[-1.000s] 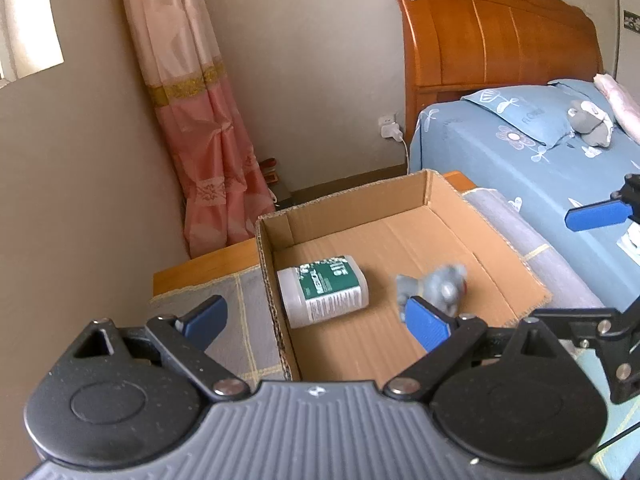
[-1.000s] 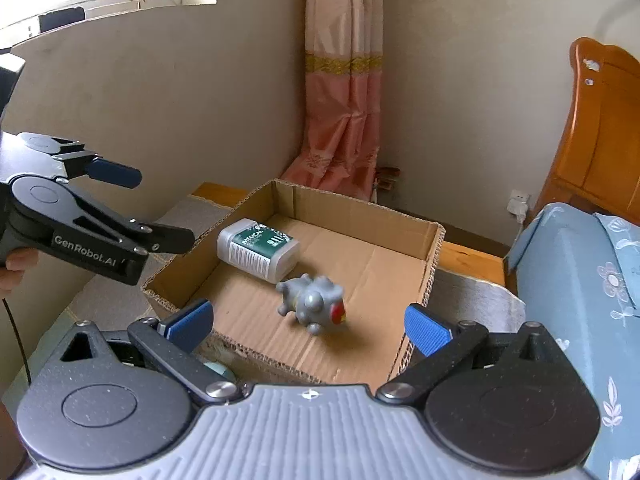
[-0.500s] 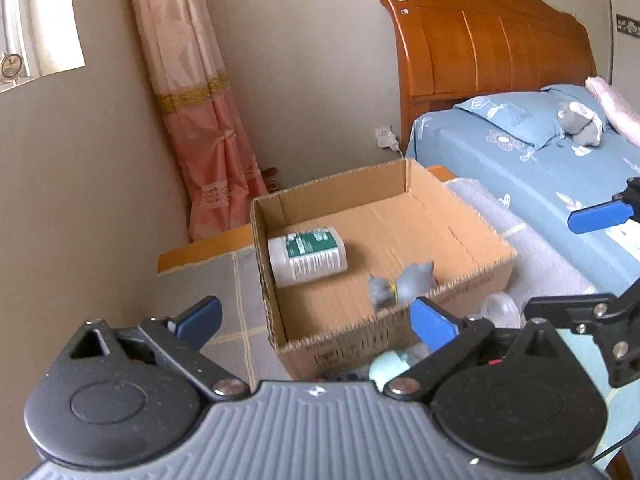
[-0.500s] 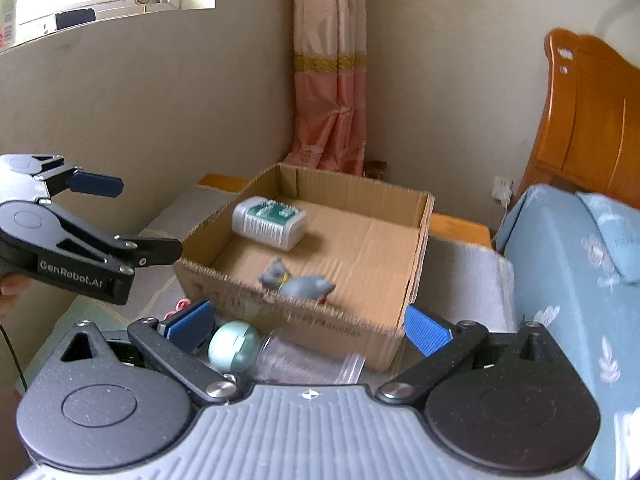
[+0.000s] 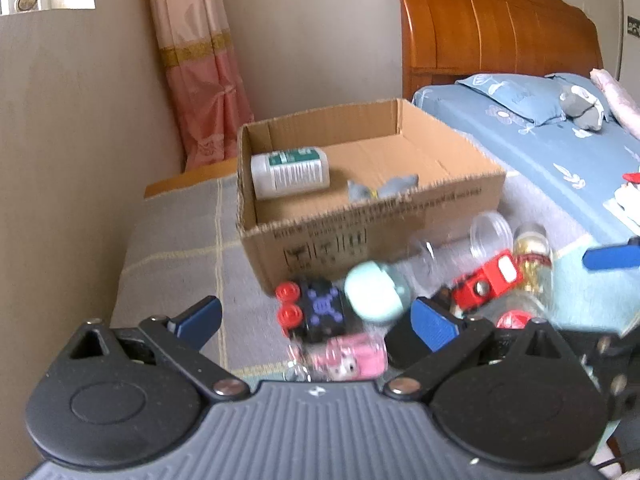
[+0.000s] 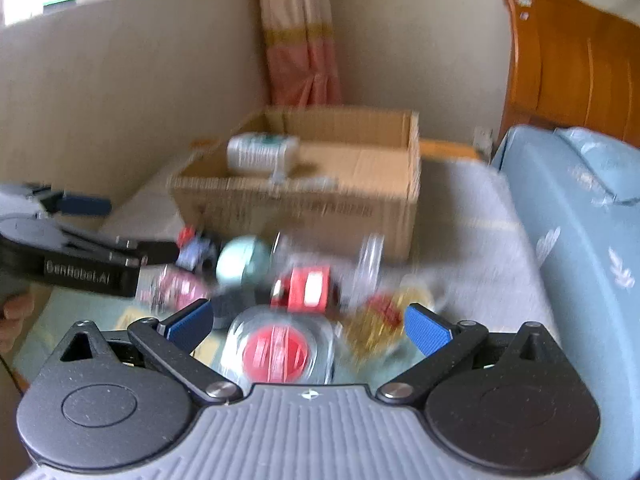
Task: Organize rigid objects
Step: 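Move the left gripper to the pink keychain bottle while the right approaches the clear box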
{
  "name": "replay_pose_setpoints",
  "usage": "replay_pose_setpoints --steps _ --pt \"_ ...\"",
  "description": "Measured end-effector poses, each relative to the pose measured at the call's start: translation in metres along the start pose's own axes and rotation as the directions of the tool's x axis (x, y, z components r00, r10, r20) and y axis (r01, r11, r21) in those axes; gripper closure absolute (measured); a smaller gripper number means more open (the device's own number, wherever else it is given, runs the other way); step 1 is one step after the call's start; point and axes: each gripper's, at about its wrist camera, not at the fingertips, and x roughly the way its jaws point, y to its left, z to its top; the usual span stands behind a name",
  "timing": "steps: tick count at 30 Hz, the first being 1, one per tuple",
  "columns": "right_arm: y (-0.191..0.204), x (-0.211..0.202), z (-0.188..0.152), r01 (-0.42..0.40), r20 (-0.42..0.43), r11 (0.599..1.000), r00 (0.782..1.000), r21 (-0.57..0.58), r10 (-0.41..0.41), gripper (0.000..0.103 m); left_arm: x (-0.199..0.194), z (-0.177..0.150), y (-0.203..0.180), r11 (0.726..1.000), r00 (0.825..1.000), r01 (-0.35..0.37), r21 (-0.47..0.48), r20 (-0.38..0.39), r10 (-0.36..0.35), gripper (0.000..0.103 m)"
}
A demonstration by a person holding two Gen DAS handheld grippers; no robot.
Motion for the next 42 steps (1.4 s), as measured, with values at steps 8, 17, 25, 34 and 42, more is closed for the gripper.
replay_pose_setpoints --steps 8,17,25,34,42 --pt "0.005 0.029 -0.030 -0.010 -0.128 1.000 0.992 0.019 0.013 0.000 0.014 -0.025 -0.005 0.999 0.998 0.024 -0.022 -0.058 -0.025 0.002" --pt "0.014 0.043 -0.039 0.075 -0.121 0.993 0.989 -0.092 -0.086 0.000 0.027 -0.037 0.007 0.997 0.999 0.020 -0.071 -0.046 -0.024 0.004" --pt "0.013 0.043 -0.041 0.065 -0.086 0.993 0.994 -0.098 -0.073 0.000 0.032 -0.040 0.000 0.996 0.998 0.053 -0.067 -0.031 -0.055 0.029" --pt "0.013 0.044 -0.042 0.061 -0.070 0.993 0.995 -0.101 -0.068 0.000 0.037 -0.037 -0.003 0.991 0.996 0.087 -0.097 -0.020 -0.089 0.053" --pt "0.013 0.043 -0.042 0.060 -0.068 0.993 0.995 -0.102 -0.068 0.000 0.023 -0.047 0.005 0.995 0.995 0.071 -0.065 -0.062 -0.075 0.053"
